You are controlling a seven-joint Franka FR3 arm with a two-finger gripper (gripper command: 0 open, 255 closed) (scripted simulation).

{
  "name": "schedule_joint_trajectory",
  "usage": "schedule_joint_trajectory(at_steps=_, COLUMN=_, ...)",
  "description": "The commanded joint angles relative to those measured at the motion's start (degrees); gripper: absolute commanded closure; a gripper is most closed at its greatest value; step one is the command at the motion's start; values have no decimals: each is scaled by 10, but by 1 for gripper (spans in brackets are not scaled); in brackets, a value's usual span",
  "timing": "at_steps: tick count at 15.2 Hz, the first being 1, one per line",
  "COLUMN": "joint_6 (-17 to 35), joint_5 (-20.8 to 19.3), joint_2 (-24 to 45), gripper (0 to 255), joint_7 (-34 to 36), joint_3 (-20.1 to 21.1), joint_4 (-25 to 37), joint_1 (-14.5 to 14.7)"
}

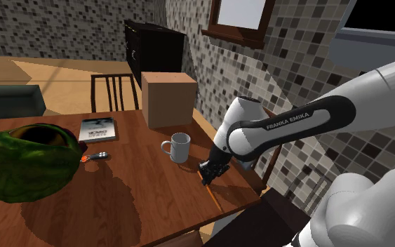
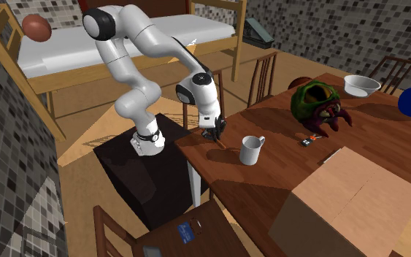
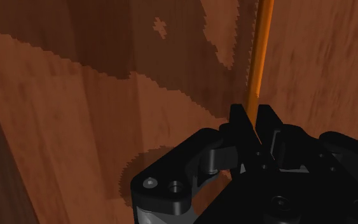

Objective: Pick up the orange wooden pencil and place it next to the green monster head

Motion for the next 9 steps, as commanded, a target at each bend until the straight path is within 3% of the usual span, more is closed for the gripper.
schedule_joint_trajectory(at_steps=1, joint_6=-10, joint_5=-3, joint_2=-7, gripper=255, joint_7=3, joint_3=0, joint_4=3, joint_1=-1)
schedule_joint_trajectory(at_steps=9, joint_6=-89, joint_5=-25, joint_2=-56, gripper=255, joint_7=25, joint_3=-2, joint_4=33, joint_1=-11)
